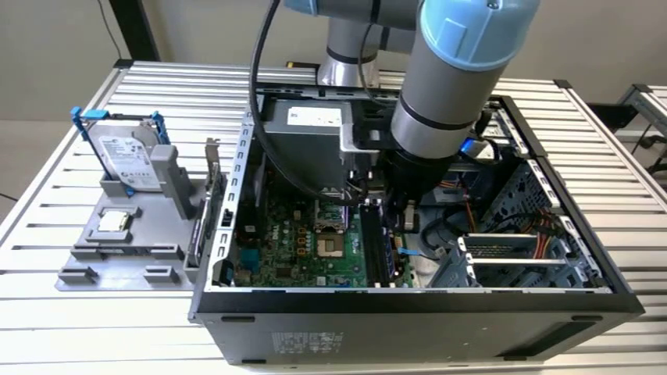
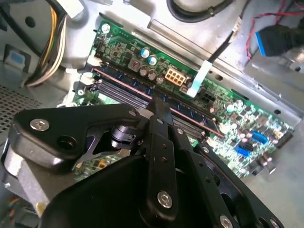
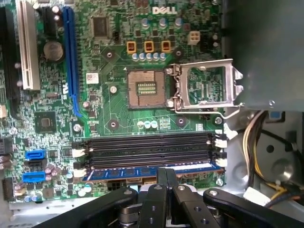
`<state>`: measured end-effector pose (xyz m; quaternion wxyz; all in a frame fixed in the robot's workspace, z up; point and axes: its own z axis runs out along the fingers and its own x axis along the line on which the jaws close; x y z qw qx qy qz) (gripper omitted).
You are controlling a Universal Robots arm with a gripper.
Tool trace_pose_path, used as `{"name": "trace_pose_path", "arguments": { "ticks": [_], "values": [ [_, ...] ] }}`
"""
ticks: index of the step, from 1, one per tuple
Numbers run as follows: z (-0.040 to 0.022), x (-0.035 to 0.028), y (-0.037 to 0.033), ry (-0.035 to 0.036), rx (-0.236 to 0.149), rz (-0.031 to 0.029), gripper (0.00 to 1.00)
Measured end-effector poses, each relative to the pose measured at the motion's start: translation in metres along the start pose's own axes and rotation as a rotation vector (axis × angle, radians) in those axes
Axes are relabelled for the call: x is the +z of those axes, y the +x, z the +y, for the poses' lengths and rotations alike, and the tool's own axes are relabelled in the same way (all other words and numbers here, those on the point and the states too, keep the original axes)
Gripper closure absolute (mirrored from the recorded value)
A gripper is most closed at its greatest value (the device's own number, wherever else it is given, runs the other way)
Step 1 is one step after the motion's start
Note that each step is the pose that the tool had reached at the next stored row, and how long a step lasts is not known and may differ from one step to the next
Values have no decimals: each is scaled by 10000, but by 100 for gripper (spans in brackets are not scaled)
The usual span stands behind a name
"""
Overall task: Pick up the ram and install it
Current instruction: 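Press down the ram until it locks into place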
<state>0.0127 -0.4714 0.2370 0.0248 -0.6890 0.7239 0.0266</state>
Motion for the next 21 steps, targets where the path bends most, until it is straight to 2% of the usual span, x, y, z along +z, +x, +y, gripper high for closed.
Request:
{"name": "trace_pose_path", "arguments": {
  "ticks": [4,6,8,15,16,17,18,21],
  "values": [
    [-3,66,5,-40,-559,7,100],
    [-27,70,4,-112,-565,66,100],
    [-50,90,5,-132,-611,117,100],
    [-57,206,14,-143,-723,147,100],
    [-58,197,11,-146,-736,158,100],
    [-58,166,5,-143,-738,144,100],
    [-58,140,1,-133,-740,96,100],
    [-56,-4,-4,-139,-740,123,100]
  ]
}}
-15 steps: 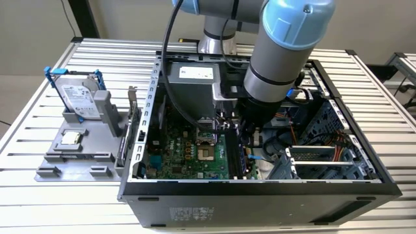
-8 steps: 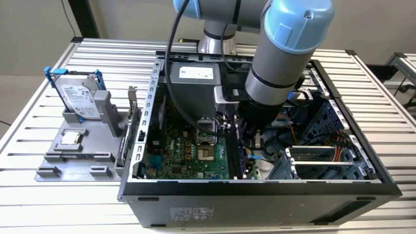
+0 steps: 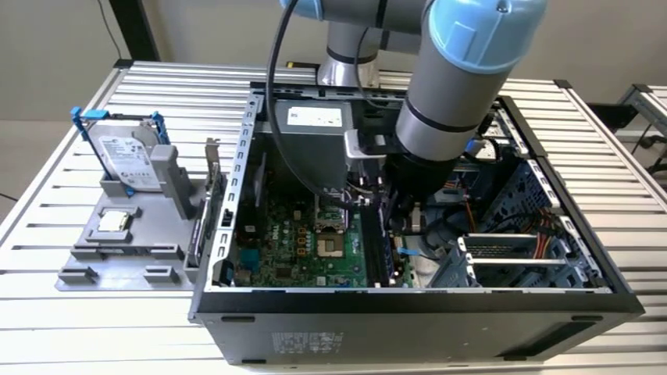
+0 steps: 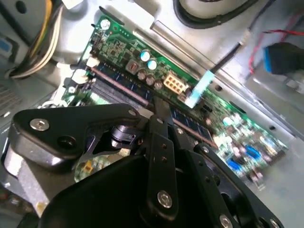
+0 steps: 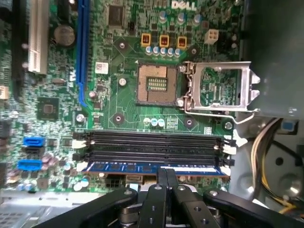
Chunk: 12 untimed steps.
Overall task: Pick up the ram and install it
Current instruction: 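Press down the ram until it locks into place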
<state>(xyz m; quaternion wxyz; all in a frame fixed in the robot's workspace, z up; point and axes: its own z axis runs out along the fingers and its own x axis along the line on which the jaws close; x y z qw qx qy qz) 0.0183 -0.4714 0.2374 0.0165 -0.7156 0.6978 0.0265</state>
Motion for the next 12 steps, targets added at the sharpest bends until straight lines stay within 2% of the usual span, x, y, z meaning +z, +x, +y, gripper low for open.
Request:
{"name": "trace_pose_path", "arguments": {
  "ticks": [9,11,12],
  "values": [
    [5,-411,-25,-1,0,3,100],
    [5,-471,-28,-2,-1,2,100],
    [5,-477,-29,-3,-1,3,100]
  ]
}}
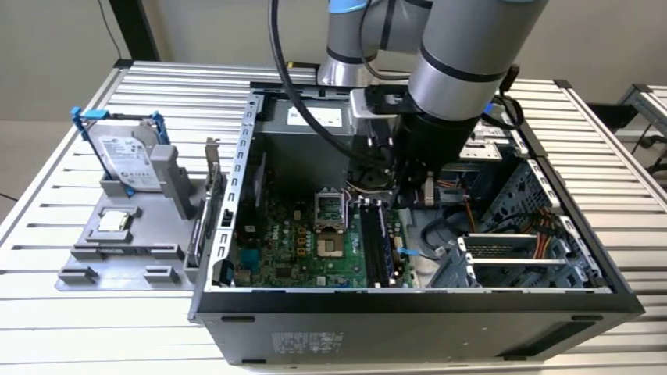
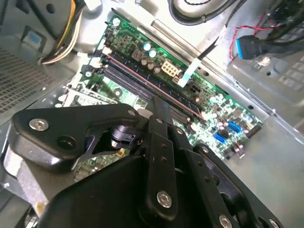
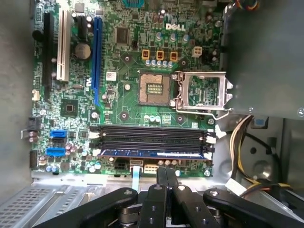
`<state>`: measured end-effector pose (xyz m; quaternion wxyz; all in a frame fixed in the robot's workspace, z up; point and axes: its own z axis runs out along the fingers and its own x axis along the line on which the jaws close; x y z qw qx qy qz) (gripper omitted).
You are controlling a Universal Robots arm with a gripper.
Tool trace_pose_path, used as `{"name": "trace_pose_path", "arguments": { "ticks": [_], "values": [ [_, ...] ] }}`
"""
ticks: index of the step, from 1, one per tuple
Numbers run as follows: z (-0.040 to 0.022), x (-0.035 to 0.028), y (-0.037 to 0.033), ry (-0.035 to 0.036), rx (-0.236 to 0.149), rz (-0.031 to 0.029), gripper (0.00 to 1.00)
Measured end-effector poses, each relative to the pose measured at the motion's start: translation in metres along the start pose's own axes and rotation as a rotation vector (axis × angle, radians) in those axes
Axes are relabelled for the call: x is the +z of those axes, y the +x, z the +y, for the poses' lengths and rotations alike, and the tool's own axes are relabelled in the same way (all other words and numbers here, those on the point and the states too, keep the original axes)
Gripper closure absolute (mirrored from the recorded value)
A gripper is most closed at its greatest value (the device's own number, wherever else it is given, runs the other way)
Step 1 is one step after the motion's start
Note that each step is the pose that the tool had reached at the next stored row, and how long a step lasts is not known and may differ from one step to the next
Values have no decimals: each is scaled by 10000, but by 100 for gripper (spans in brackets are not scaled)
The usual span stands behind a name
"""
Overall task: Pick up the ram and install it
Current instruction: 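Press down the ram until it locks into place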
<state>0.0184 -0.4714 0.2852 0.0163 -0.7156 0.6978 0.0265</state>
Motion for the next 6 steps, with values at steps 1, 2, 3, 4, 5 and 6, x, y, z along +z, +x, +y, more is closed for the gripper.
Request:
{"name": "trace_pose_path", "arguments": {
  "ticks": [1,2,3,4,5,6],
  "values": [
    [0,-3,0,1,0,-3,100],
    [0,-7,0,0,0,-1,100],
    [0,-11,-1,0,0,0,100],
    [0,-15,-1,0,1,-1,100],
    [0,-18,-1,0,1,0,100],
    [1,-22,-1,0,1,-1,100]
  ]
}}
